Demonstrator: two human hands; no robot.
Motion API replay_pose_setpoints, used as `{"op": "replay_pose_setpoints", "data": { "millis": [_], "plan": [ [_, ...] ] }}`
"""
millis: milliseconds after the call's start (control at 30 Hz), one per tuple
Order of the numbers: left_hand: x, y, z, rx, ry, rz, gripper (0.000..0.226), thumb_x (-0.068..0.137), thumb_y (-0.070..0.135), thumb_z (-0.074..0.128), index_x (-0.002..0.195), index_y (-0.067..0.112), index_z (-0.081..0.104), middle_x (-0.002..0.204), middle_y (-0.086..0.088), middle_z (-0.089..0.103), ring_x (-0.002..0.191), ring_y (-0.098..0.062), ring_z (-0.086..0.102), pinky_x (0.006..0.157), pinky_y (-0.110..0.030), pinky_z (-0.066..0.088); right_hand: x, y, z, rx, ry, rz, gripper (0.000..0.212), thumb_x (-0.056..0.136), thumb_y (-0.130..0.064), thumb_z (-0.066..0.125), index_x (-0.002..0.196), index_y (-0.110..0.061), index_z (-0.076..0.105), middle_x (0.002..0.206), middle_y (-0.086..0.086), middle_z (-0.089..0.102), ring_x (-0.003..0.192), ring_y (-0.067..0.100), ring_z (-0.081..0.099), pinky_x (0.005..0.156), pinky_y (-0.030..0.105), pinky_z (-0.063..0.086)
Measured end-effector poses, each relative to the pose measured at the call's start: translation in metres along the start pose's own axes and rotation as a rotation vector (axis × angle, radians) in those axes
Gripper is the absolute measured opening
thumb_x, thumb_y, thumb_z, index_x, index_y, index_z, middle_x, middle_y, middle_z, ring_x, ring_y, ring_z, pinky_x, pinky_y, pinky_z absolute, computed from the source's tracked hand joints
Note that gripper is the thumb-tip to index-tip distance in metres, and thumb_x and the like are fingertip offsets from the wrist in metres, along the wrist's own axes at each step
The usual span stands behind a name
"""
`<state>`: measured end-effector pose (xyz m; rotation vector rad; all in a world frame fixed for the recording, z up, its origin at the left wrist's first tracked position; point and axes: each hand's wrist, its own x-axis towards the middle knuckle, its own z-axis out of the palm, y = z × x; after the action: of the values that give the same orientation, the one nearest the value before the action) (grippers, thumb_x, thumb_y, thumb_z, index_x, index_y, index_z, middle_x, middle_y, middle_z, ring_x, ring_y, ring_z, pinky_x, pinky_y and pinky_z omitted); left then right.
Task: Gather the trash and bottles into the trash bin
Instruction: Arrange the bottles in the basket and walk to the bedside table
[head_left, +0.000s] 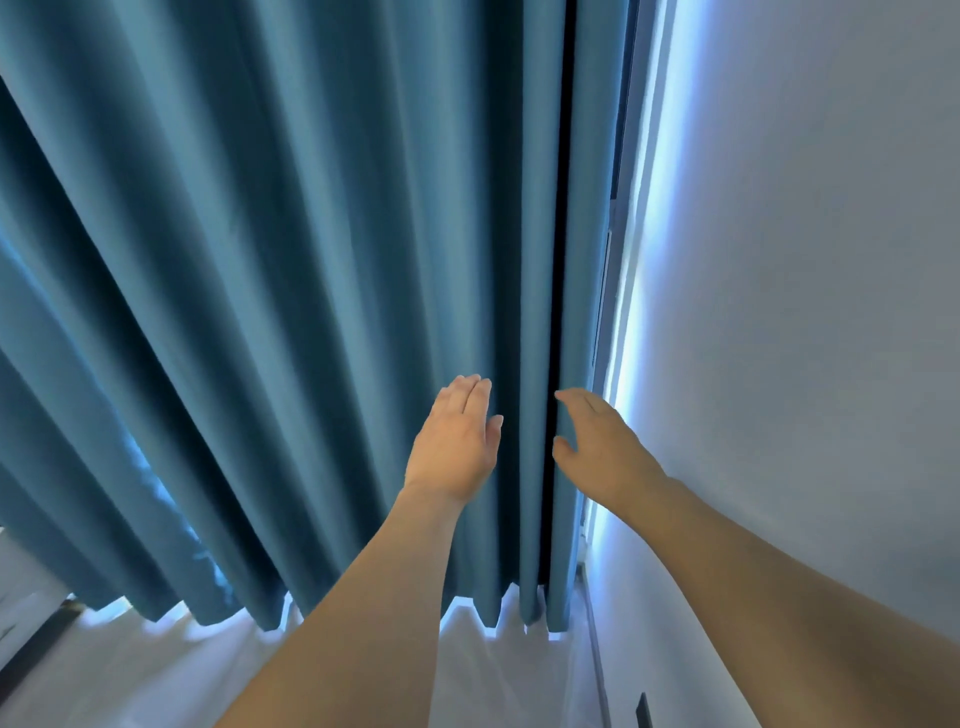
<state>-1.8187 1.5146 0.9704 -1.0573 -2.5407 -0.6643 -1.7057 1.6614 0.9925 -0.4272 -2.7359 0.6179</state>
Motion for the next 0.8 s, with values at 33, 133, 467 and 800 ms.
{"op": "replay_pose_setpoints", "data": {
  "millis": [33, 133, 467, 800],
  "plan": [
    [0.016, -0.008, 0.005, -0.006, 0.008, -0.001, 0.050, 0.102, 0.029, 0.041, 0.147, 0.009, 0.034, 0.154, -0.004, 0.032, 0.145, -0.018, 0.022, 0.119, -0.031, 0.021, 0.017, 0.001, 0.006, -0.005, -0.002, -0.009, 0.055, 0.095, -0.018, 0.046, 0.147, -0.013, 0.029, 0.152, -0.001, 0.031, 0.141, 0.017, 0.027, 0.112, 0.028, 0.026],
    [0.050, -0.037, 0.016, -0.014, 0.009, -0.038, 0.050, 0.103, 0.030, 0.038, 0.149, 0.012, 0.030, 0.156, -0.001, 0.028, 0.146, -0.016, 0.017, 0.118, -0.030, 0.021, 0.064, 0.000, 0.025, -0.005, -0.015, -0.025, 0.055, 0.095, -0.017, 0.046, 0.147, -0.013, 0.029, 0.152, -0.002, 0.031, 0.140, 0.017, 0.029, 0.112, 0.029, 0.028],
    [0.116, -0.127, 0.017, 0.054, 0.070, -0.187, 0.049, 0.102, 0.028, 0.042, 0.147, 0.009, 0.035, 0.154, -0.003, 0.033, 0.144, -0.020, 0.024, 0.116, -0.032, 0.027, 0.195, -0.032, 0.080, 0.027, -0.151, -0.166, 0.057, 0.095, -0.019, 0.047, 0.149, -0.015, 0.027, 0.154, -0.002, 0.028, 0.141, 0.017, 0.025, 0.113, 0.028, 0.025],
    [0.091, -0.290, -0.034, 0.203, 0.205, -0.494, 0.048, 0.100, 0.023, 0.046, 0.143, 0.003, 0.040, 0.148, -0.007, 0.040, 0.140, -0.023, 0.031, 0.114, -0.030, 0.027, 0.288, -0.165, 0.185, 0.092, -0.305, -0.474, 0.056, 0.095, -0.020, 0.044, 0.149, -0.019, 0.026, 0.156, -0.007, 0.023, 0.143, 0.013, 0.021, 0.114, 0.027, 0.024]
  ]
}}
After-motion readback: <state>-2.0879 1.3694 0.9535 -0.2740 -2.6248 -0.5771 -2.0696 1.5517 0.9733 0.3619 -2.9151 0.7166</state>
